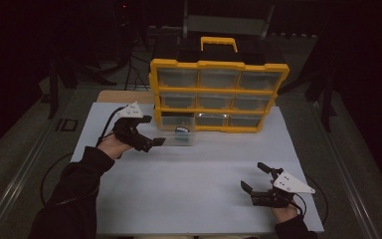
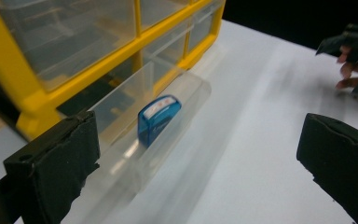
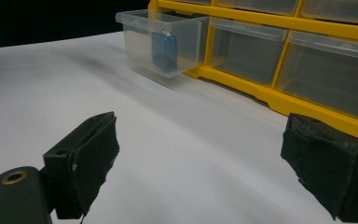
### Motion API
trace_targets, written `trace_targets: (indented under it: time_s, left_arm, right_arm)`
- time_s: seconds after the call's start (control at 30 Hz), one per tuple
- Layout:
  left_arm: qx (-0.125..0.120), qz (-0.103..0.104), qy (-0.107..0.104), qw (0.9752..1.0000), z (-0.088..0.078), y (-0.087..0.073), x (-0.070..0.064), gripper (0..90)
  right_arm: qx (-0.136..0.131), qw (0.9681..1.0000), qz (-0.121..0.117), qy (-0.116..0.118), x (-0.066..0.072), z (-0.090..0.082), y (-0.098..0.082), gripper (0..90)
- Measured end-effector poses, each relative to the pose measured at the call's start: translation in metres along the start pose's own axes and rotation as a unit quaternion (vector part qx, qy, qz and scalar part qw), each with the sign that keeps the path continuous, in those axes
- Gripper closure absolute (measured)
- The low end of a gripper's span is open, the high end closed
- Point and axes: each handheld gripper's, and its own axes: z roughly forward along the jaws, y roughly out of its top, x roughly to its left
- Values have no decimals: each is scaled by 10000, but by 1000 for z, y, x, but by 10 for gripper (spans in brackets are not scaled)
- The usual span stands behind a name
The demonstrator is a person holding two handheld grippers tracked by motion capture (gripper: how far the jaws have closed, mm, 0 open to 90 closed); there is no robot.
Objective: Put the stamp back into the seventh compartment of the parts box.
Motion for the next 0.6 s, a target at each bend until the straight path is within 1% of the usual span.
trace_targets:
  time_s: [0.17, 0.27, 0.3, 0.37, 0.4, 0.43, 0.47, 0.5, 0.6]
  left_arm:
    - [-48, -33, 76, 10000, -10, -15, -4, 1]
    - [-72, -27, 76, 9999, -15, -26, -7, 1]
    - [-86, -39, 57, 9999, -17, -29, -8, 1]
    - [-103, -70, 86, 9999, -20, -36, -9, 1]
    - [-93, -86, 60, 9999, -21, -39, -10, 1]
    - [-78, -67, 55, 9999, -22, -43, -11, 1]
    - [-78, -67, 55, 9999, -22, -43, -11, 1]
    - [-34, -31, 85, 10000, -24, -48, -14, 1]
    - [-89, -73, 51, 9999, -27, -57, -16, 1]
  right_arm:
    - [0, 10000, -10, 6, 0, 0, 0, 103]
    - [6, 10000, -19, 11, 0, 0, 0, 103]
    - [8, 10000, -21, 11, 0, 0, 0, 103]
    - [9, 10000, -14, 19, 0, 0, 0, 103]
    - [22, 10000, -21, 16, 0, 0, 0, 103]
    - [20, 10000, -15, 25, 0, 0, -1, 103]
    - [20, 10000, -15, 25, 0, 0, -1, 103]
    - [24, 10000, -12, 32, 0, 0, -1, 103]
    - [36, 10000, -12, 38, 1, 1, 0, 103]
